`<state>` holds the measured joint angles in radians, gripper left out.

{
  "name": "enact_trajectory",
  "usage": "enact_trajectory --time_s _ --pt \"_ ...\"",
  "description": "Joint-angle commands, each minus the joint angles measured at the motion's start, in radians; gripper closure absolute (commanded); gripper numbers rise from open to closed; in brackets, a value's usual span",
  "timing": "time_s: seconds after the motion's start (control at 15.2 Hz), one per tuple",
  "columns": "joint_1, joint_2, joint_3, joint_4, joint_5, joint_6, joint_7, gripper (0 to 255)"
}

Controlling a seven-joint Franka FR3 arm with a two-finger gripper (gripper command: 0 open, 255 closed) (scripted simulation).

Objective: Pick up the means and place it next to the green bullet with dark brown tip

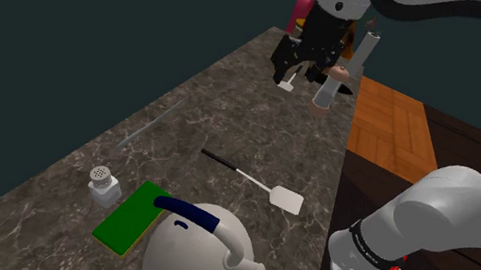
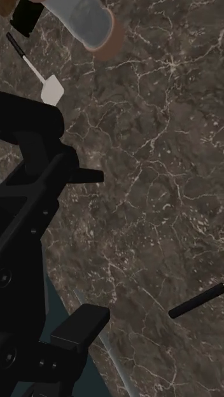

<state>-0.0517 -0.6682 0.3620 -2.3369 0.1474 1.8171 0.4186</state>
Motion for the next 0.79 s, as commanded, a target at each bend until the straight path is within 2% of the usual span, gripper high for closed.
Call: enact_trajectory --time_s 0.0,0.4,0.73 --pt "-0.014 0.046 0.052 0.013 0.019 0.026 0.098 0" --pt "-0.071 0.226 0.222 0.093 0.038 0.106 0.394 0" --pt "-0.132 0.431 0.364 0.202 -0.024 0.171 0.667 0"
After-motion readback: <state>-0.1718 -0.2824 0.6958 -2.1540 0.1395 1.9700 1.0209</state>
